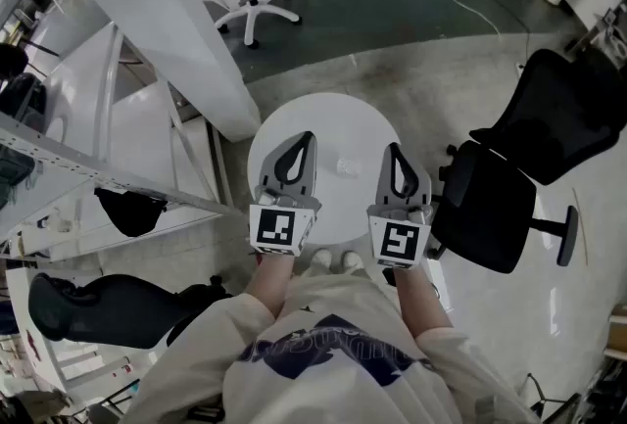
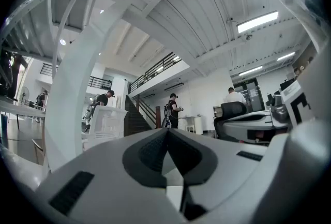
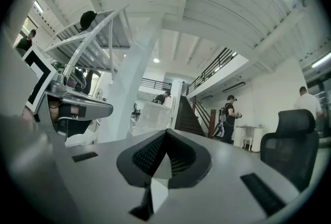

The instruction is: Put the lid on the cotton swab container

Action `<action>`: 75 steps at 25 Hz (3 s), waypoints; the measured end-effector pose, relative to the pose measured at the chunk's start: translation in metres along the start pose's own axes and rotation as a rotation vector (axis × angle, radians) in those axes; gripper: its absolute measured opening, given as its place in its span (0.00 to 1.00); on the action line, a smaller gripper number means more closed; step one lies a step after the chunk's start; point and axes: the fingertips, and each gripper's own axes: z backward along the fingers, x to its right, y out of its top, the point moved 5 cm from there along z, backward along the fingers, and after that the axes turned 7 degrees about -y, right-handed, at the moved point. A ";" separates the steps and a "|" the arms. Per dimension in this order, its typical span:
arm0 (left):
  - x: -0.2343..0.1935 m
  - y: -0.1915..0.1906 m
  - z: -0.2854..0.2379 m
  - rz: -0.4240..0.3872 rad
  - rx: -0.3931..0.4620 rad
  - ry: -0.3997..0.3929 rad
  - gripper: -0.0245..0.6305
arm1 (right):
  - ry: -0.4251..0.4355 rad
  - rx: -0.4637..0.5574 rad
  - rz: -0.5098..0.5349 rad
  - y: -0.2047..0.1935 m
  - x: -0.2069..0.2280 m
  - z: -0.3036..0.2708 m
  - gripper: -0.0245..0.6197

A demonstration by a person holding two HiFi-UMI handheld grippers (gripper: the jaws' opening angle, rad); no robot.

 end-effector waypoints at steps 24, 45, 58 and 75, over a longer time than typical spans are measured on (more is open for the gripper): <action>-0.055 0.012 0.019 -0.027 -0.048 -0.057 0.03 | 0.006 -0.013 -0.240 0.002 0.062 0.003 0.07; -0.016 -0.076 0.021 0.002 -0.337 -0.359 0.11 | 0.402 -0.389 -0.105 -0.108 0.044 -0.014 0.48; -0.014 -0.119 0.068 0.063 -0.456 -0.358 0.18 | 0.858 -0.792 0.221 -0.273 -0.047 -0.027 0.62; -0.034 -0.140 0.087 0.100 -0.506 -0.305 0.19 | 0.902 -0.794 0.308 -0.314 -0.079 -0.049 0.41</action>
